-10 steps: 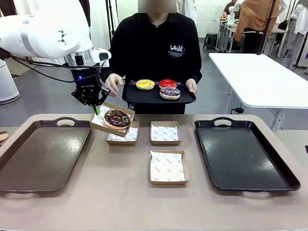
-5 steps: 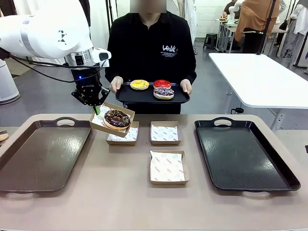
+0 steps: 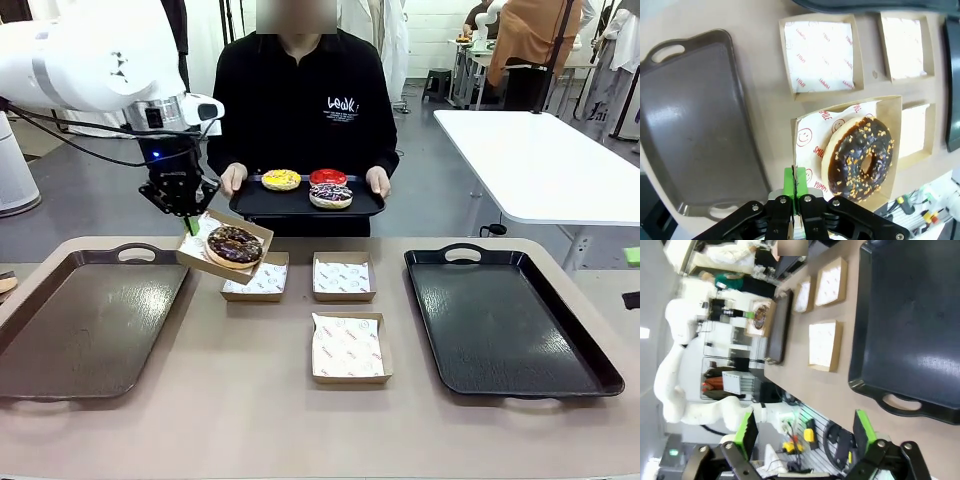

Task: Individually package the donuts and arrange them on the tray.
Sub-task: Place the picked Paper togo box on the Handle tray while simultaneously picking up another Paper togo box from the table with the other hand.

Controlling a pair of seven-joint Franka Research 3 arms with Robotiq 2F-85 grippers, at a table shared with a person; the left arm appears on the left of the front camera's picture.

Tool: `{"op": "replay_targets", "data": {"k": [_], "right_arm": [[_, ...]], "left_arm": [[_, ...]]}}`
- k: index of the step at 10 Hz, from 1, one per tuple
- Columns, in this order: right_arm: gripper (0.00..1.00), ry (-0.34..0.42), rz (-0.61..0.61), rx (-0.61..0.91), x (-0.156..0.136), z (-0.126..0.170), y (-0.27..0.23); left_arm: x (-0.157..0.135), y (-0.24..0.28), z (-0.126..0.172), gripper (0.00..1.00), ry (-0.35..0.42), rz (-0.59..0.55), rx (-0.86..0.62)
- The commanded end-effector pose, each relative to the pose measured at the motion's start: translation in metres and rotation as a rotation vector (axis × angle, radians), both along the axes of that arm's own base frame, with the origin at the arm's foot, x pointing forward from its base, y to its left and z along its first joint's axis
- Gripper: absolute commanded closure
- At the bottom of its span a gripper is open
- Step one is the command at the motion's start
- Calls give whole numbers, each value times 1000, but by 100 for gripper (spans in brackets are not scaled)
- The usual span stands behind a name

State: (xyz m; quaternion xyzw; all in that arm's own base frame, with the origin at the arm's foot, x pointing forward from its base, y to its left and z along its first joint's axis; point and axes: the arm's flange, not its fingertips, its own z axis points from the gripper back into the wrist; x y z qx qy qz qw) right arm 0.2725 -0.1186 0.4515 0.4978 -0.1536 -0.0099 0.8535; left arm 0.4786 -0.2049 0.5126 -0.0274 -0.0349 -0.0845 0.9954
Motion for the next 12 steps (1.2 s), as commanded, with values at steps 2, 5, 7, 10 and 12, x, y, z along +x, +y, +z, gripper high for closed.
{"op": "replay_targets", "data": {"k": [2, 5, 7, 10, 12], "right_arm": [[0, 153, 63, -256, 40, 50, 92], [0, 271, 90, -493, 80, 82, 180], [0, 305, 58, -621, 94, 78, 225], [0, 305, 7, -735, 98, 41, 263], [0, 282, 2, -767, 89, 25, 271]], "left_arm": [[-50, 59, 15, 99, -33, -89, 11], [-74, 120, 7, 99, -32, -13, 19], [-78, 151, -11, 99, -17, 36, 13], [-79, 187, -32, 99, 16, 65, -11], [-72, 198, -42, 99, 28, 62, -1]]}}
